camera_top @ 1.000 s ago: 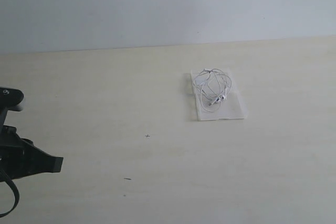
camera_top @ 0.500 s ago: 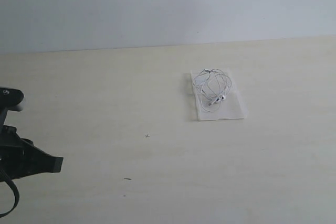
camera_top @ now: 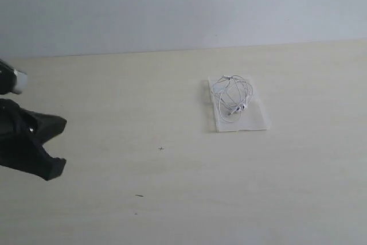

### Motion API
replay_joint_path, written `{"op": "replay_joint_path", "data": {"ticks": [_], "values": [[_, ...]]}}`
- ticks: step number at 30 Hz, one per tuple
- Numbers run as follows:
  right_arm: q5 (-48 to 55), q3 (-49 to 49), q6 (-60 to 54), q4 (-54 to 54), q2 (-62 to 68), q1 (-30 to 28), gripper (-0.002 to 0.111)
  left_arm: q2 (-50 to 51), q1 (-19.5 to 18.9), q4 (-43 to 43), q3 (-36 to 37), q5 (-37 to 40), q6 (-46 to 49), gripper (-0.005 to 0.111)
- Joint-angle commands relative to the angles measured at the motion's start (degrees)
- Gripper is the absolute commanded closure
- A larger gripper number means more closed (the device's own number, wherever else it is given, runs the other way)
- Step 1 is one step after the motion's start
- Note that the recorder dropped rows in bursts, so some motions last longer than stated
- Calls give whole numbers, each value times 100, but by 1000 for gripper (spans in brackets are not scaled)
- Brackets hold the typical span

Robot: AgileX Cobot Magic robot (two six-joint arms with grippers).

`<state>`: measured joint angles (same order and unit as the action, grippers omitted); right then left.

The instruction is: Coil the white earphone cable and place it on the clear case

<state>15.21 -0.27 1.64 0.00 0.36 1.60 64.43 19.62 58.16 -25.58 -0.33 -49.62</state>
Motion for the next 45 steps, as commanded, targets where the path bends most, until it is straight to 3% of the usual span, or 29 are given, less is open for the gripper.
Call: {"op": "replay_joint_path", "data": {"ticks": [1, 7, 14, 20, 26, 30, 33, 37, 41, 45], "values": [[-32, 27, -11, 0, -36, -26, 108, -1267, -427, 33, -12, -491, -22, 107], [-32, 27, -11, 0, -36, -26, 108, -2747, -1123, -47, 7, -637, -868, 107], [-32, 27, -11, 0, -36, -26, 108, -4193, -1399, -47, 675, -604, -1232, 107], [-32, 27, -11, 0, -36, -26, 108, -4848, -1446, -47, 1421, -604, -2358, 107], [-32, 27, -11, 0, -36, -26, 108, -4986, -1446, -47, 1522, -969, -4178, 107], [-32, 27, -11, 0, -36, -26, 108, -4986, -1446, -47, 1472, -1214, -4142, 107], [-32, 27, -11, 0, -36, -26, 108, -4986, -1446, -47, 1472, -1012, -2972, 107], [-32, 27, -11, 0, -36, -26, 108, -4974, -1446, -668, 1483, -729, 627, 107], [-32, 27, -11, 0, -36, -26, 108, -4974, -1446, -3325, 1483, -729, 4282, 107], [-32, 27, -11, 0, -36, -26, 108, -4974, -1446, -5669, 1492, -362, 6154, 107]]}}
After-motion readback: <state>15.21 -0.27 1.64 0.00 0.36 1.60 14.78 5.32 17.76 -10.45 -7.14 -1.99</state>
